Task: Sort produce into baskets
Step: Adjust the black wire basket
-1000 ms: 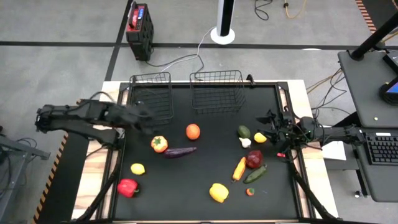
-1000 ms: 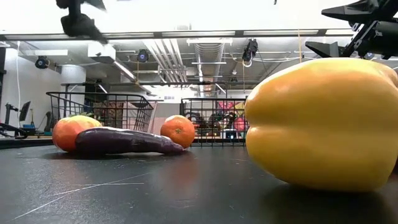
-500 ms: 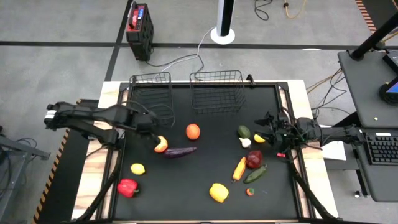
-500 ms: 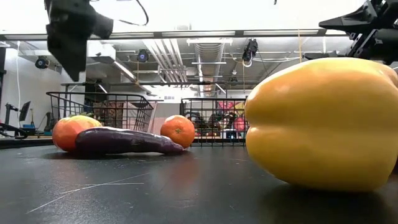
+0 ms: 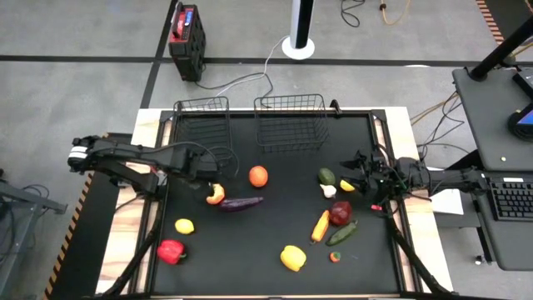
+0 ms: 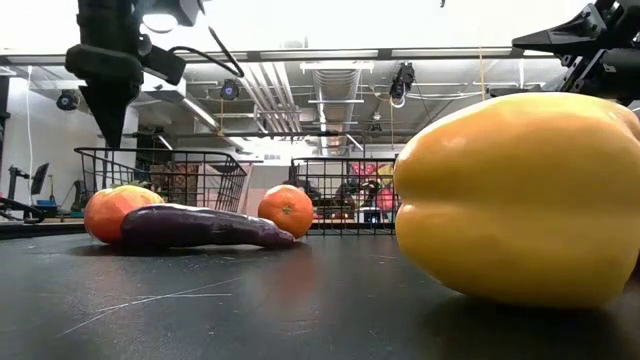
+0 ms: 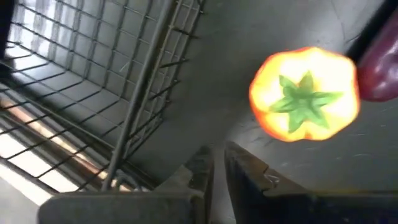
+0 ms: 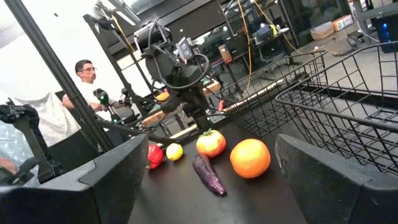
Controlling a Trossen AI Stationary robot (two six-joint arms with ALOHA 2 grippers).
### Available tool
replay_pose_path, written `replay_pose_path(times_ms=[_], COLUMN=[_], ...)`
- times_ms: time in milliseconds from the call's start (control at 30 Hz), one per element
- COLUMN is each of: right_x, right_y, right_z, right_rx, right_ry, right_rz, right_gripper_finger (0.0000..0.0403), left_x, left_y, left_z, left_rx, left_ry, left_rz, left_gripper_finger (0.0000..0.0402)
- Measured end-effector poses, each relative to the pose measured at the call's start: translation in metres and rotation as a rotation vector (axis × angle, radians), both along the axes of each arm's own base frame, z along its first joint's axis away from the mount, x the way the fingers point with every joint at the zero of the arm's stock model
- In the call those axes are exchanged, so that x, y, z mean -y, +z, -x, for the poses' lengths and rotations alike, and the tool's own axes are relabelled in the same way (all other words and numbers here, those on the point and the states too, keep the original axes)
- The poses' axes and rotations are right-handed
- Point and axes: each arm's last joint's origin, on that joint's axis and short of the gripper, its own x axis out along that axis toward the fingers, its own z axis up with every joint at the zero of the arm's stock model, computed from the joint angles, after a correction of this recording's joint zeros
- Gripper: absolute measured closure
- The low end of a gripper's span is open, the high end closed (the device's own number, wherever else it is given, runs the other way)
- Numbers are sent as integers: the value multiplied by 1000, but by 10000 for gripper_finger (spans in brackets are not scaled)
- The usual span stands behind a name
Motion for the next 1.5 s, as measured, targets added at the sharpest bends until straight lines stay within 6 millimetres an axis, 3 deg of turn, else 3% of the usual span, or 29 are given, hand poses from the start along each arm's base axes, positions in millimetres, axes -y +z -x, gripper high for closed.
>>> replay_pose_path(times_ms=[233,1133,1500], right_x=[0,0,0], right_y=[0,0,0], right_z=[0,0,0], right_rx=[0,-3,-3], right_ry=[0,0,0], right_rz=[0,0,0], right_gripper_finger=[60,60,60], left_x=[-5,-29,-26], left_y=[-3,-3,4], left_z=[12,20,15], left_rx=[-97,-180,-118], left_ry=[25,64,117], left_rz=[-32,-113,-13], left_gripper_finger=[399,402,402])
